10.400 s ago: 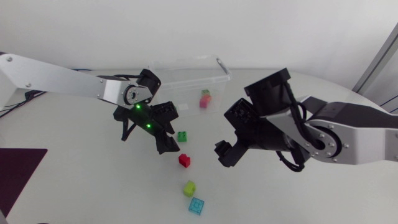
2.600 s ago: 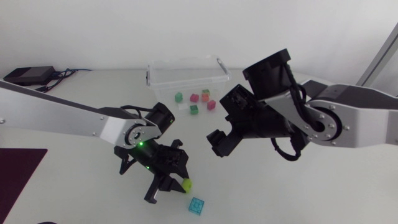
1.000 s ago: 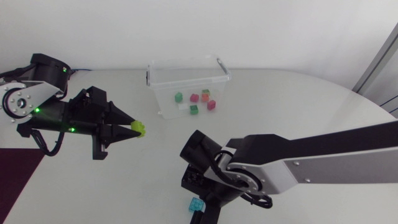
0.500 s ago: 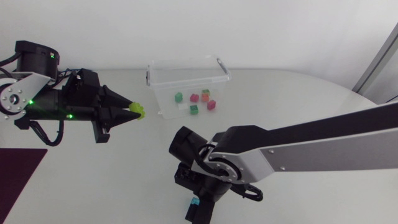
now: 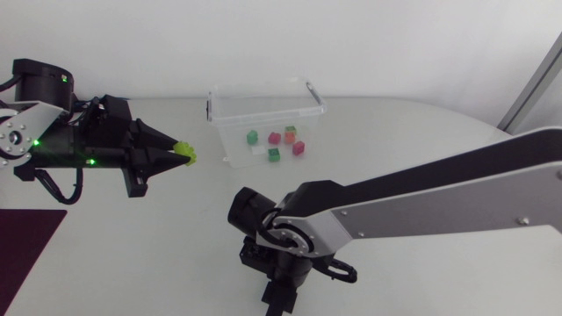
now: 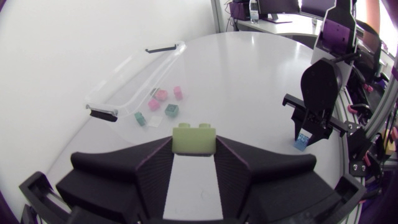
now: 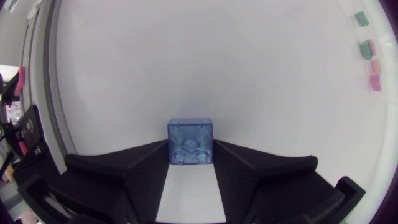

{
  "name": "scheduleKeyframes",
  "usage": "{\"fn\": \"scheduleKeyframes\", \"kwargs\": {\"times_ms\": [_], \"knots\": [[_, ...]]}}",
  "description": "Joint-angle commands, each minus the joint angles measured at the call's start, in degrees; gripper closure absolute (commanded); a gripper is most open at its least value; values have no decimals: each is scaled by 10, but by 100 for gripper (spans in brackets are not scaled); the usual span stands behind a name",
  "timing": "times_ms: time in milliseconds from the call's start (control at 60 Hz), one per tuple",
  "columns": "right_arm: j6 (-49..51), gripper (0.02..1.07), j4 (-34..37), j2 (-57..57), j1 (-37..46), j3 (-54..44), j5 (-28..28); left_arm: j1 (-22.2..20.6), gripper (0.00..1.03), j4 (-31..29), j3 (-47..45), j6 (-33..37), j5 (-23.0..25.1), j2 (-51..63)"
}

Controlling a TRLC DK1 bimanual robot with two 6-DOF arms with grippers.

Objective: Pick up the duplo bricks and place them in the container

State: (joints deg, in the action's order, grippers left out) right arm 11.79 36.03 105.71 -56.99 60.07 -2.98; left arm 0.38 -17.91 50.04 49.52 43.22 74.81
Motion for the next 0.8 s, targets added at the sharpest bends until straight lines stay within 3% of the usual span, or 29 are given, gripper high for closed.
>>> {"fn": "scheduleKeyframes", "kwargs": {"times_ms": [0, 100, 250, 367, 550, 783], "knots": [[-9, 89, 10, 15, 0, -7, -3, 6, 86, 2, 30, 4, 10, 20], [-9, 91, 6, -8, 10, -12, -4, 2, 86, 11, 45, -8, 10, 34], [-8, 92, 17, -62, 42, -9, 0, -13, 85, 73, 75, -72, 9, 65], [-8, 92, 23, -102, 72, -2, 3, -34, 85, 76, 123, -92, 6, 104], [-4, 92, 23, -140, 118, 18, 8, -57, 84, 147, 179, -163, -24, 173], [-2, 92, 8, -164, 152, 36, 12, -80, 82, 192, 253, -202, -65, 263]]}}
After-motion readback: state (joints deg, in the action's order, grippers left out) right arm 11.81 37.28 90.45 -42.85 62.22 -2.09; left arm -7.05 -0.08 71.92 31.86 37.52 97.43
